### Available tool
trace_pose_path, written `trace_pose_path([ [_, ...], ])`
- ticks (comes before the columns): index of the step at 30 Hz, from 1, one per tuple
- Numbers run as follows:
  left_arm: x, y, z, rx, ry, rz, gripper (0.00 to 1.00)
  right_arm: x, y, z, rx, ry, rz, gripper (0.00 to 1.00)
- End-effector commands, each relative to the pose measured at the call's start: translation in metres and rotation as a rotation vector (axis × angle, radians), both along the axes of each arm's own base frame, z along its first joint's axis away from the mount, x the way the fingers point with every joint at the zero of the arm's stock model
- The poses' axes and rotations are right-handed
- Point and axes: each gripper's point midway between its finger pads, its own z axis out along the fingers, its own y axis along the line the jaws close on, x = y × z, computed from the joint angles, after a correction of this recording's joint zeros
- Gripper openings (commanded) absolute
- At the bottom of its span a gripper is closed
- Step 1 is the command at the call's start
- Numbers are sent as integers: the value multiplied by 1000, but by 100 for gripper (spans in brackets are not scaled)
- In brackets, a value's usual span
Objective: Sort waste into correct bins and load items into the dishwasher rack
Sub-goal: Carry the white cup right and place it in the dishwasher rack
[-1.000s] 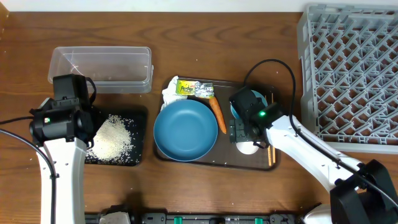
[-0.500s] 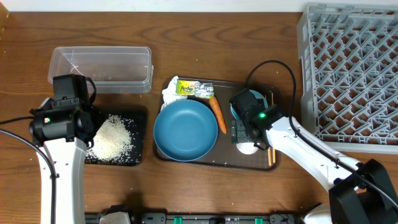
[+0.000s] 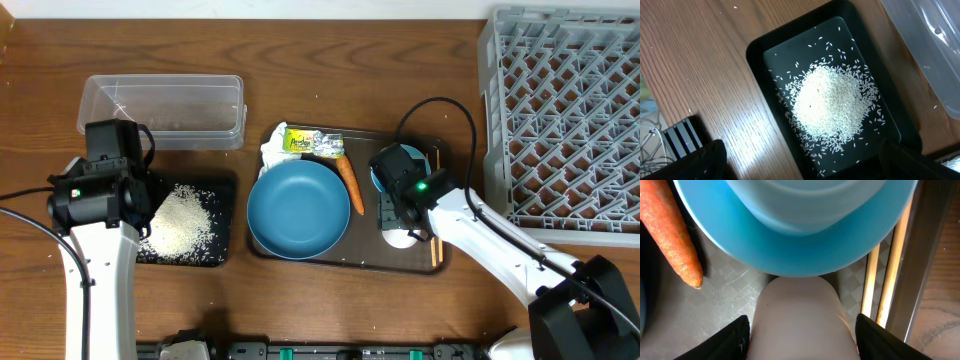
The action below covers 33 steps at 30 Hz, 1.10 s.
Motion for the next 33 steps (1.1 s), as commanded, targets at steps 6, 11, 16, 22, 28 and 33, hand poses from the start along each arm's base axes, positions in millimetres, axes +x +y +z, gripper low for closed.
trace_pose_path([
  [6, 1, 2, 3, 2, -8, 11, 99, 1, 0, 7, 6, -10, -9, 61],
  [11, 1, 2, 3, 2, -8, 11, 99, 7, 1, 39, 62, -94, -17, 60],
  [16, 1, 2, 3, 2, -8, 11, 99, 13, -16, 80, 126, -200, -68, 60],
  [22, 1, 2, 3, 2, -8, 11, 99, 22, -58, 129, 185, -359, -178, 59],
  [28, 1, 2, 3, 2, -8, 11, 99, 39, -120, 179, 212, -576, -353, 59],
  [33, 1, 2, 3, 2, -9, 12, 99, 51, -177, 212, 182, -736, -486, 59],
])
